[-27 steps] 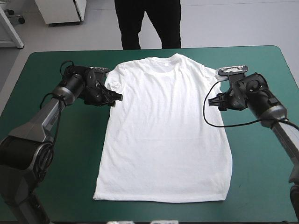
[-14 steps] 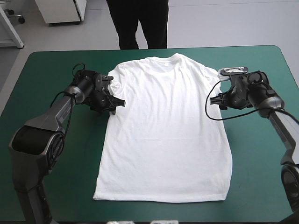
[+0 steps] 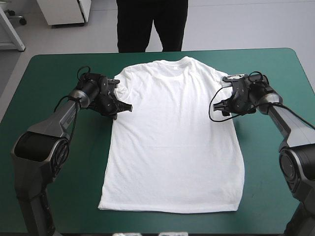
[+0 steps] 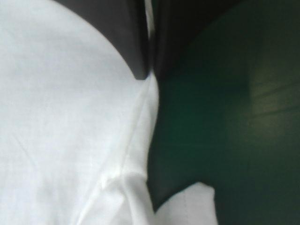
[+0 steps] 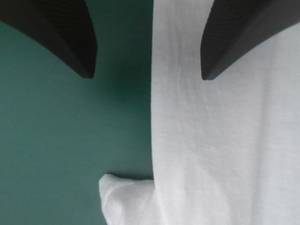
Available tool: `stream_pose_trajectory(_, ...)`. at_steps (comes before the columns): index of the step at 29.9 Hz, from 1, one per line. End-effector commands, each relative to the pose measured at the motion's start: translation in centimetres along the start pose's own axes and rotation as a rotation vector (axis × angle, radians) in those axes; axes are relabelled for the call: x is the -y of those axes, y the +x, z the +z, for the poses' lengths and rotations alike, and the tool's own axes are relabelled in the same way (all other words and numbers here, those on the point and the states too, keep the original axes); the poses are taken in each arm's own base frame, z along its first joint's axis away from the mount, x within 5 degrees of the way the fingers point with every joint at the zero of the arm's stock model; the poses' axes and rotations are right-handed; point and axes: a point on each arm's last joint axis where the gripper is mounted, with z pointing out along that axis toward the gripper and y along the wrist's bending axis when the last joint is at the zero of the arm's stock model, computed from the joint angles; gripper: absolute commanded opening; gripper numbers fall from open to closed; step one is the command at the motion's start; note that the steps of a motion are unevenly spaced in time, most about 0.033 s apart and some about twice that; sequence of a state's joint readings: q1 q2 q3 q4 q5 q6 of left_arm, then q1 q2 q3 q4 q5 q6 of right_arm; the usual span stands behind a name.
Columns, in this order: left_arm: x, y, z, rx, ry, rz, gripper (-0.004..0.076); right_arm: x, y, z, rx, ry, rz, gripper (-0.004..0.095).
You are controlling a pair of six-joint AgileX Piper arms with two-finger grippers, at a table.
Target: Fold the cloth
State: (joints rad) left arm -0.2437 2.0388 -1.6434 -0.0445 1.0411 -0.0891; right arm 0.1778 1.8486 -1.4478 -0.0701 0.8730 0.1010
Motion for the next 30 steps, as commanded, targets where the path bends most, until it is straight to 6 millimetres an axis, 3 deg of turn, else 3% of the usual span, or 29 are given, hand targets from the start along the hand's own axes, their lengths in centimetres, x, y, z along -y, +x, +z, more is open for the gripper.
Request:
stream_pose_trajectory(1, 0.4, -0.3, -0.6, 0.034, 0.020, -0.004, -0.0009, 0.3, -1.3, -1.4, 0.096, -0.001, -0.006, 0.0604)
stream_pose_trajectory(5, 0.3, -0.3, -0.5, 0.033, 0.018, -0.003, -0.0009, 0.2, -1.2, 0.3, 0.068, -0.002, -0.007, 0.0599)
stream_pose_trajectory(8, 0.4, -0.3, -0.5, 0.034, 0.018, -0.002, -0.0009, 0.0, -1.0, 1.9, 0.030, -0.010, -0.002, 0.0531)
stream_pose_trajectory(11, 0.4, -0.3, -0.5, 0.037, 0.018, -0.001, -0.0009, -0.2, -0.7, 3.3, -0.015, -0.026, 0.004, 0.0414)
stream_pose_trajectory(19, 1.3, -0.2, -0.5, 0.032, 0.020, 0.032, -0.0009, -0.6, 0.3, 6.3, -0.130, -0.054, 0.030, -0.0014)
stream_pose_trajectory(24, 1.2, -0.5, -0.6, 0.058, 0.017, 0.055, -0.0009, -0.7, -0.2, 5.3, -0.100, -0.068, 0.045, -0.0017)
stream_pose_trajectory(30, 1.3, -1.2, -3.6, 0.140, 0.019, 0.065, -0.0009, -0.6, -2.7, 0.0, 0.037, -0.083, 0.044, -0.0017)
